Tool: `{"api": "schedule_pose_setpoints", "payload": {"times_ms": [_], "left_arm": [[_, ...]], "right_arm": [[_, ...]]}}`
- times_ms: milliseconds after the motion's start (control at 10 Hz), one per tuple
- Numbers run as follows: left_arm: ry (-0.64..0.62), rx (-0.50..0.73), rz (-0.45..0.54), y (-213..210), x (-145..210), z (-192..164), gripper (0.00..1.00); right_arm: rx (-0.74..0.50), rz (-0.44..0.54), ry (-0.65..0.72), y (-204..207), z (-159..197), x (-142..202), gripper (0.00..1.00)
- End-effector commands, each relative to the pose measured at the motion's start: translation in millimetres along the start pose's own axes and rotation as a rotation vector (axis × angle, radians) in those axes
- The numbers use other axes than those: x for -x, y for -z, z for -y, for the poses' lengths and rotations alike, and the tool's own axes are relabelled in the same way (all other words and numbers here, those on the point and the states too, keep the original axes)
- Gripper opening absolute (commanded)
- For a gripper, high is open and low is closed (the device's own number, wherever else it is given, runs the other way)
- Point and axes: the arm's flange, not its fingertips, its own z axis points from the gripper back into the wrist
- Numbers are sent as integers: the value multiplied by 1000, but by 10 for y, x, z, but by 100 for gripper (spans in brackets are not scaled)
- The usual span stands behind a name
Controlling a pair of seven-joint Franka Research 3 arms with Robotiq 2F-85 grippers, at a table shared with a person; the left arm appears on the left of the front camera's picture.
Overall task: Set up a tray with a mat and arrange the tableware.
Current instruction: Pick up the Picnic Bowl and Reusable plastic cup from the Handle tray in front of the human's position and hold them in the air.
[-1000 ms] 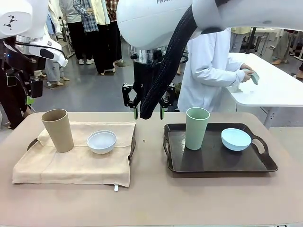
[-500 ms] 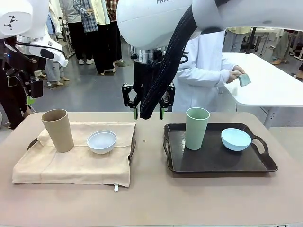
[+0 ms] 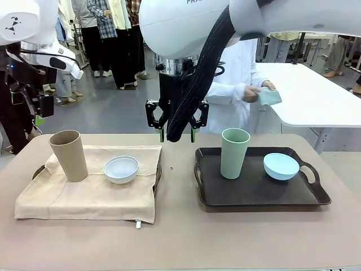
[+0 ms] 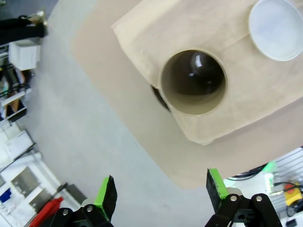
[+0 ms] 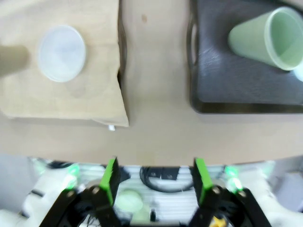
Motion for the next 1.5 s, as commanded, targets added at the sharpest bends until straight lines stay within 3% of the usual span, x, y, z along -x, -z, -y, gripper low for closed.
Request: {"api": "schedule_pose_setpoints", "payload": {"times_ms": [0,100,300,500,900,1100,1400], "left_arm": [[-119,122,9,-295,91,35,100],[-177,167,15,-406,157,50,100],[-180,329,14,-409,221,2,100],[-138,554,57,-271,375,-13,100],[-165,853,151,76,769,-275,100],[-240,938,197,323,1059,-507,100],[-447,1031,332,594,1368,-1141,100]], "right_arm": [[-117,-26,-13,-11,455,69,79],[-169,-29,-11,-62,678,133,79],[-288,-8,-23,-174,1236,221,79],[-402,40,-76,-270,1904,341,79],[-541,100,-44,-274,3148,518,79],[-582,135,18,-272,3658,583,79],[-660,174,114,-186,4103,742,79]]}}
